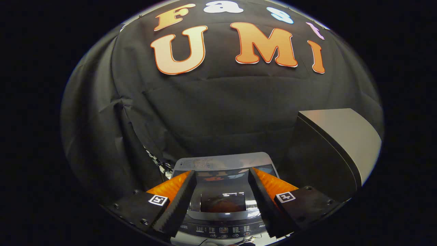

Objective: Put the clothes into the washing machine and then close the washing machine lid.

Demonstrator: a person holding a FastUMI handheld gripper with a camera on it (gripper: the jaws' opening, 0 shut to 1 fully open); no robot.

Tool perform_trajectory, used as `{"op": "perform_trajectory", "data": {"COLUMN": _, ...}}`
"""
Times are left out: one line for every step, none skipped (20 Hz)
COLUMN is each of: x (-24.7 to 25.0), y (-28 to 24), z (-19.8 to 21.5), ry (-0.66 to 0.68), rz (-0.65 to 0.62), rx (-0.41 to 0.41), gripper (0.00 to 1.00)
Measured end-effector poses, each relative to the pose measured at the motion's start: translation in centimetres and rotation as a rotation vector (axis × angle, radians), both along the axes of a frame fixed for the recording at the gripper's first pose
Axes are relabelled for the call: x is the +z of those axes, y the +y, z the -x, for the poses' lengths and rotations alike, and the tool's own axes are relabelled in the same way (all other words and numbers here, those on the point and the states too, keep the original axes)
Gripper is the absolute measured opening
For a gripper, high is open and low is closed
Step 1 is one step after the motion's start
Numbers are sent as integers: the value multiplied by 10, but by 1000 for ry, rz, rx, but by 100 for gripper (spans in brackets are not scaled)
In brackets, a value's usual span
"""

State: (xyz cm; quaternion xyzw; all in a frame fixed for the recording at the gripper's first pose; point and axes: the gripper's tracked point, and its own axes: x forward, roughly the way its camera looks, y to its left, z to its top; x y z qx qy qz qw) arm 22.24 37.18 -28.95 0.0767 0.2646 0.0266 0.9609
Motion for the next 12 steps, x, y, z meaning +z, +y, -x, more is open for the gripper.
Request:
{"op": "perform_trajectory", "data": {"x": 6, "y": 0, "z": 1, "ry": -7, "rz": -6, "rx": 1, "gripper": 99}}
{"op": "perform_trajectory", "data": {"x": 9, "y": -2, "z": 4, "ry": -11, "rz": -4, "rx": 3, "gripper": 98}}
{"op": "perform_trajectory", "data": {"x": 14, "y": -3, "z": 5, "ry": -17, "rz": -1, "rx": 5, "gripper": 98}}
{"op": "perform_trajectory", "data": {"x": 20, "y": -4, "z": 9, "ry": -22, "rz": -4, "rx": 9, "gripper": 98}}
{"op": "perform_trajectory", "data": {"x": 28, "y": -5, "z": 11, "ry": -37, "rz": -14, "rx": 11, "gripper": 98}}
{"op": "perform_trajectory", "data": {"x": 37, "y": -5, "z": 12, "ry": -47, "rz": -15, "rx": 14, "gripper": 98}}
{"op": "perform_trajectory", "data": {"x": 47, "y": -7, "z": 17, "ry": -59, "rz": -13, "rx": 20, "gripper": 98}}
{"op": "perform_trajectory", "data": {"x": 57, "y": -10, "z": 20, "ry": -73, "rz": -9, "rx": 22, "gripper": 99}}
{"op": "perform_trajectory", "data": {"x": 68, "y": -12, "z": 24, "ry": -87, "rz": -11, "rx": 26, "gripper": 99}}
{"op": "perform_trajectory", "data": {"x": 81, "y": -14, "z": 27, "ry": -102, "rz": -16, "rx": 30, "gripper": 99}}
{"op": "perform_trajectory", "data": {"x": 95, "y": -17, "z": 32, "ry": -121, "rz": -18, "rx": 34, "gripper": 99}}
{"op": "perform_trajectory", "data": {"x": 112, "y": -22, "z": 38, "ry": -148, "rz": -13, "rx": 39, "gripper": 99}}
